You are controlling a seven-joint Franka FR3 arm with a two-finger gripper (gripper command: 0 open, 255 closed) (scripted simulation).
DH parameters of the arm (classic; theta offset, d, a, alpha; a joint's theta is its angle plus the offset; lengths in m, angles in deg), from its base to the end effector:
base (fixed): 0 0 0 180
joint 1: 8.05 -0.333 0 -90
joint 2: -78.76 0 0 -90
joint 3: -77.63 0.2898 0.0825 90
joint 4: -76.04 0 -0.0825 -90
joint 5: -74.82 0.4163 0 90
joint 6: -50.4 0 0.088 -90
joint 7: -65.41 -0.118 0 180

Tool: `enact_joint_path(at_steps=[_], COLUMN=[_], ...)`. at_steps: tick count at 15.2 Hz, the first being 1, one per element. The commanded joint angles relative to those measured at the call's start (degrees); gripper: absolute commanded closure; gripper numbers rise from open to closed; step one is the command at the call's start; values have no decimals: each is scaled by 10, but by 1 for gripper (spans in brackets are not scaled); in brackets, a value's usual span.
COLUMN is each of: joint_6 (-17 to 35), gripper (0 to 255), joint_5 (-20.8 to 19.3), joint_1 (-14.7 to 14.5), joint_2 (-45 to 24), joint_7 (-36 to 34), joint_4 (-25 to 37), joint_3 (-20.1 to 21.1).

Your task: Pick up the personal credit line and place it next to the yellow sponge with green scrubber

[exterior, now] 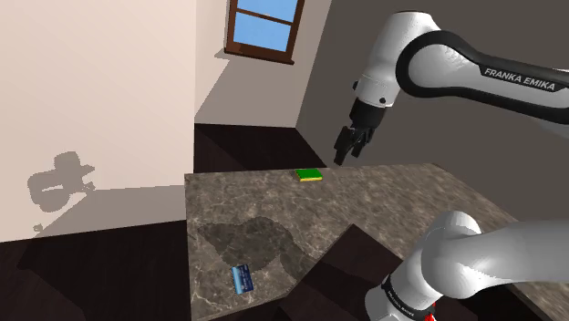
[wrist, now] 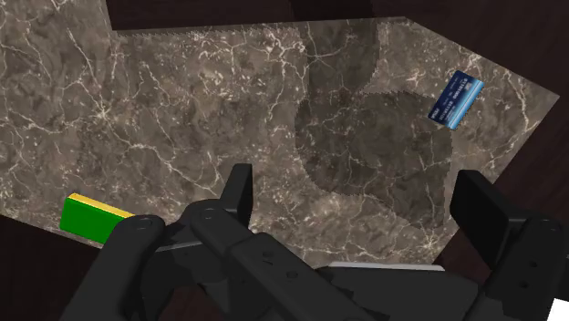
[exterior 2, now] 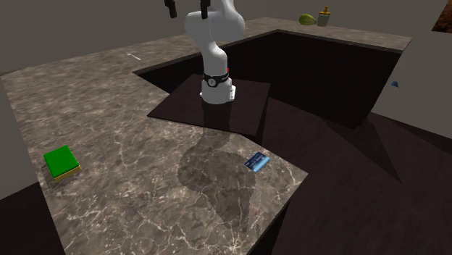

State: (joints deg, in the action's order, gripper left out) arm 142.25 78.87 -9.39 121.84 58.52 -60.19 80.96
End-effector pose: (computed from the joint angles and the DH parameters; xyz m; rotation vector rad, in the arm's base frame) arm 0.3661 0.0405 0.5400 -3.1114 0.0902 0.0408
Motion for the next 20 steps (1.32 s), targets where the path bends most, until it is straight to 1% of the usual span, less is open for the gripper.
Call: enact_joint_path(at_steps=[1, 6, 11, 14, 16, 18, 20], joint_6=[0, 107, 224, 302, 358, 418, 479], gripper=[0, 0, 0, 0, 0, 0, 0], joint_5=[0, 30, 66, 89, 102, 111, 114], joint_1=[0, -13, -32, -43, -46, -43, -29], joint_2=[0, 61, 86, 76, 57, 29, -9], joint_7=[0, -74, -157, -212, -251, -295, -342], joint_4=[0, -118, -211, -252, -273, -287, -294], joint_3=[0, 64, 144, 202, 245, 293, 347])
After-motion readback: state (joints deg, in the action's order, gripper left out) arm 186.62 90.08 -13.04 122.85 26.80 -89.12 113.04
